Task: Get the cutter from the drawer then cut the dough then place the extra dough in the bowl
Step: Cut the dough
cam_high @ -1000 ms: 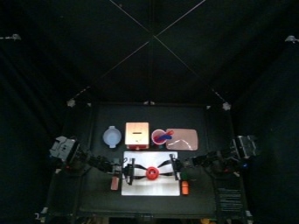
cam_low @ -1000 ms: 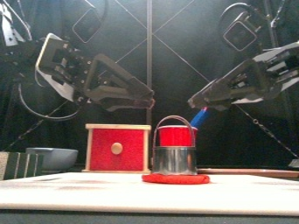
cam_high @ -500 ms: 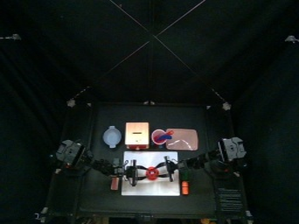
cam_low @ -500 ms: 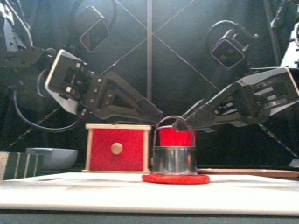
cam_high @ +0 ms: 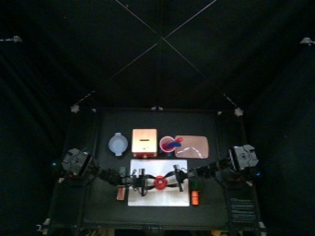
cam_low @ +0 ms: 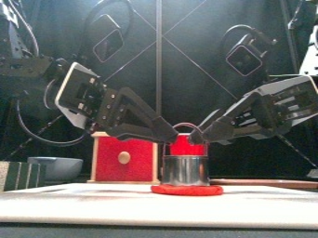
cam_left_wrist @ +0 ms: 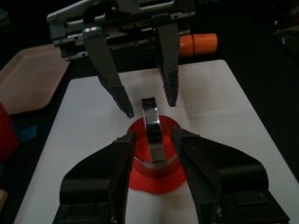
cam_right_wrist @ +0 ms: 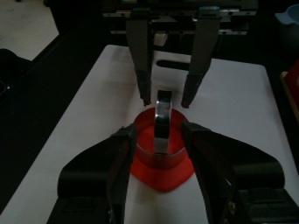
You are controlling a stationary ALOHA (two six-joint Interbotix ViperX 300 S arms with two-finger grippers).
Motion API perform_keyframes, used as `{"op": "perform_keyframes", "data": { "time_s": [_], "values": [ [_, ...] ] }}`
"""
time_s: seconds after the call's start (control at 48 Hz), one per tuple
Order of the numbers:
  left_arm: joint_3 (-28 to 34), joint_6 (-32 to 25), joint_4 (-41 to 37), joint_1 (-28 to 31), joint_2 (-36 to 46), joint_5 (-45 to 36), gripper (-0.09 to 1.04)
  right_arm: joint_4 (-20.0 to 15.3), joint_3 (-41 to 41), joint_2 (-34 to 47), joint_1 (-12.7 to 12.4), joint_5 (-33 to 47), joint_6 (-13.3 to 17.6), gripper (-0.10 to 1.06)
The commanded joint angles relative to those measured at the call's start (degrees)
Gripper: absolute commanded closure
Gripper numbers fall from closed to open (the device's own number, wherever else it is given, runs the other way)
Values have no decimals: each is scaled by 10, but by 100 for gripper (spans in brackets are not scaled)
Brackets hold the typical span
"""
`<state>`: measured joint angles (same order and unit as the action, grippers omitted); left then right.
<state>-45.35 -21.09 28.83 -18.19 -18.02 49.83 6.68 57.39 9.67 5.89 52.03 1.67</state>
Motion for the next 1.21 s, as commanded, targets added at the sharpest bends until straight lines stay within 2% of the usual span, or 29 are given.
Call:
{"op": "perform_keyframes", "data": {
  "time_s": [0.021, 0.188, 0.354, 0.771, 1.0, 1.208],
  "values": [
    [11, 1, 3, 3, 6, 3, 17, -25, -6, -23, -1, 5, -1, 15],
    [11, 0, 8, 4, 7, 2, 17, -60, -5, -29, 5, 4, 0, 15],
    [11, 0, 7, 5, 6, 2, 17, -75, -5, -27, 19, -11, 1, 15],
    [15, -2, 7, 8, 7, -4, 17, -77, -15, -23, 45, -50, 4, 16],
    [31, -1, 3, 8, -2, -46, 18, -86, -11, -22, 46, -51, 0, 17],
    [28, -4, 3, 8, 5, -51, 18, -90, -11, -22, 47, -57, 1, 25]
  ]
}}
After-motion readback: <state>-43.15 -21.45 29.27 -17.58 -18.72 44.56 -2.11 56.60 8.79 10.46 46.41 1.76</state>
